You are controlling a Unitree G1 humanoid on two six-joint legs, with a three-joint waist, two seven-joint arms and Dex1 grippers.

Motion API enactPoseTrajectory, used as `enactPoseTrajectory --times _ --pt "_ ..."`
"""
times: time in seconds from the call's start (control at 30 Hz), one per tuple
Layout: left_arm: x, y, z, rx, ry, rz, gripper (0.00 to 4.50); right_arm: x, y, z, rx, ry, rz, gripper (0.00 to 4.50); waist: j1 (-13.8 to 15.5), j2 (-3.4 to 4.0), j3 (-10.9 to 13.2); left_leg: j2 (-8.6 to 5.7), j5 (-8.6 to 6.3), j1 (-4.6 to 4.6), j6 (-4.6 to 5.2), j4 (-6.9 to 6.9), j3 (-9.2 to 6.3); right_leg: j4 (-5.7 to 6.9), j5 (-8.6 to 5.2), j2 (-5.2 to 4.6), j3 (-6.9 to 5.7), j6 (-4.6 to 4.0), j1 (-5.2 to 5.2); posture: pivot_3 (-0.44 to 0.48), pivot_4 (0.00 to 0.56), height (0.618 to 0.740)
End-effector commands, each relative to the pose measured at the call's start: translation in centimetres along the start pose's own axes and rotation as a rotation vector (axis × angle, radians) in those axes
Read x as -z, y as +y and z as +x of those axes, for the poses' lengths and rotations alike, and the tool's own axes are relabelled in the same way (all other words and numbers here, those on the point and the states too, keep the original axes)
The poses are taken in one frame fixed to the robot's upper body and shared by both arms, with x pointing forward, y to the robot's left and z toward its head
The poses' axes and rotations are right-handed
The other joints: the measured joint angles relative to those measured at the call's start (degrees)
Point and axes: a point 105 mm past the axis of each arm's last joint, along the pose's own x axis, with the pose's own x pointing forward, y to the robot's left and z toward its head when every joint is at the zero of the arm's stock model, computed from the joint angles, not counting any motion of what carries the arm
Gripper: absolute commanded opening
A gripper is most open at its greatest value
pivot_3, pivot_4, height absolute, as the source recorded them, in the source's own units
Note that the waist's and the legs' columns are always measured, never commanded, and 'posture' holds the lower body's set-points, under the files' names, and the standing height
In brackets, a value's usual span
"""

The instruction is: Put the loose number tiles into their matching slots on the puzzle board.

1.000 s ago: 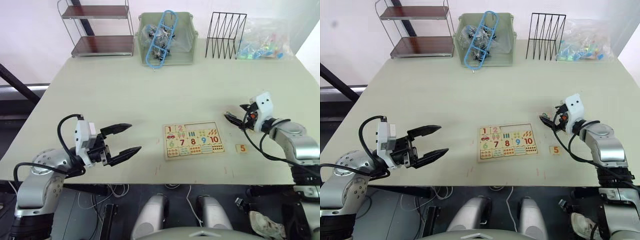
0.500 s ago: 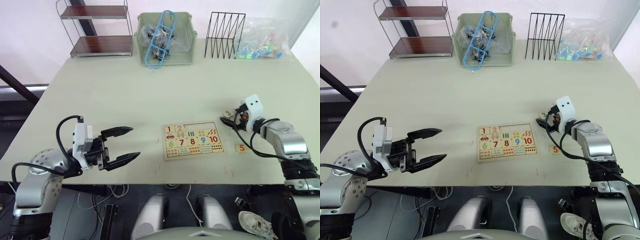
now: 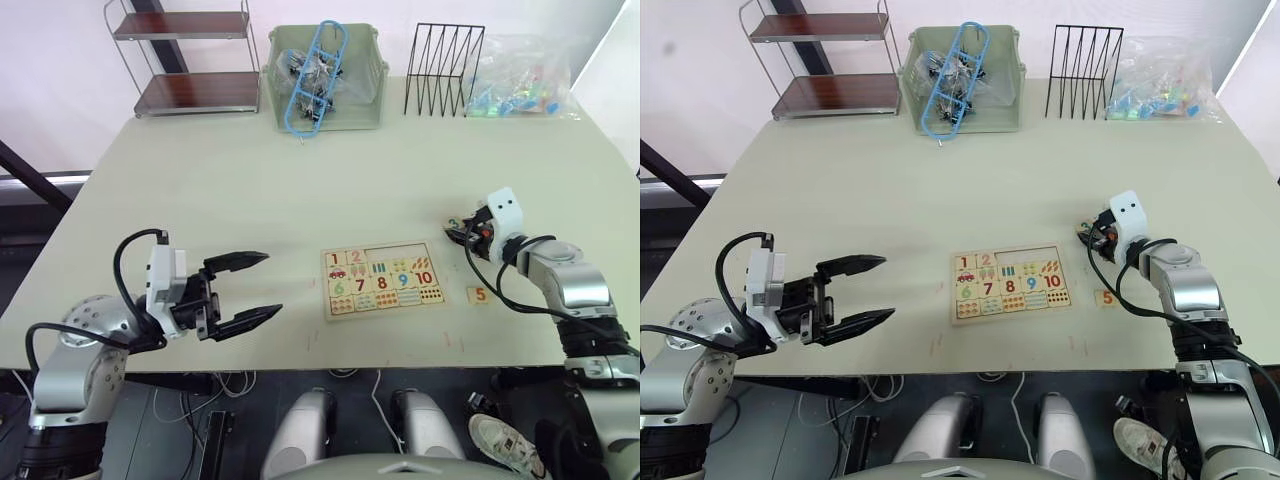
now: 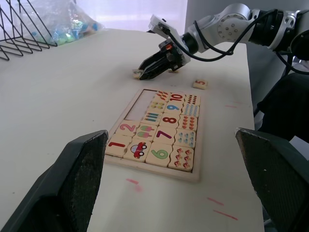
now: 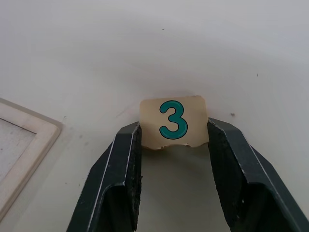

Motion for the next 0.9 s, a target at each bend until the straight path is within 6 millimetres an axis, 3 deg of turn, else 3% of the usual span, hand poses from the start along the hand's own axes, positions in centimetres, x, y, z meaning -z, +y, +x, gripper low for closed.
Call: enactPoseTrajectory --times 0.03,0.3,0.47,0.67,0.9 --pt "-0.7 -0.2 0.0 0.02 -0.004 0.031 4.5 -1.7 -0.5 -1.5 0.037 -0.061 0.001 1.44 -0.02 0.01 0.0 0.0 0.0 -0.01 0.0 0.0 0.01 0.0 0.0 0.0 0.01 0.01 -0.01 0.0 0.15 0.739" --pt "-0.7 -0.5 -0.1 0.058 0.008 0.031 4.5 -1.0 -0.2 -5.5 0.121 -0.038 0.059 1.44 0.01 0.01 0.01 0.0 0.0 -0.01 0.01 0.0 -0.01 0.0 -0.06 -0.02 0.02 -0.09 -0.02 0.0 0.15 0.739" --pt "-0.7 -0.3 -0.1 0.076 0.002 0.035 4.5 -0.5 -1.1 -8.2 0.232 -0.019 0.113 1.44 0.06 0.01 0.01 0.01 0.0 -0.02 0.01 0.0 0.0 0.0 -0.11 -0.03 0.02 -0.19 -0.02 0.0 0.15 0.739" --pt "-0.7 0.0 0.1 0.094 -0.005 0.035 4.5 1.0 -0.5 -10.4 0.313 0.026 0.175 1.44 0.12 0.01 0.01 0.01 0.0 -0.02 0.01 0.0 -0.02 0.0 -0.12 -0.03 -0.01 -0.19 -0.02 0.0 0.15 0.739" --pt "-0.8 0.2 0.1 0.109 -0.003 0.039 4.5 2.3 1.0 -11.5 0.343 0.065 0.216 1.44 0.0 0.01 0.01 0.02 0.0 -0.02 0.01 0.0 -0.01 0.0 -0.13 -0.02 -0.01 -0.18 -0.03 0.0 0.15 0.739"
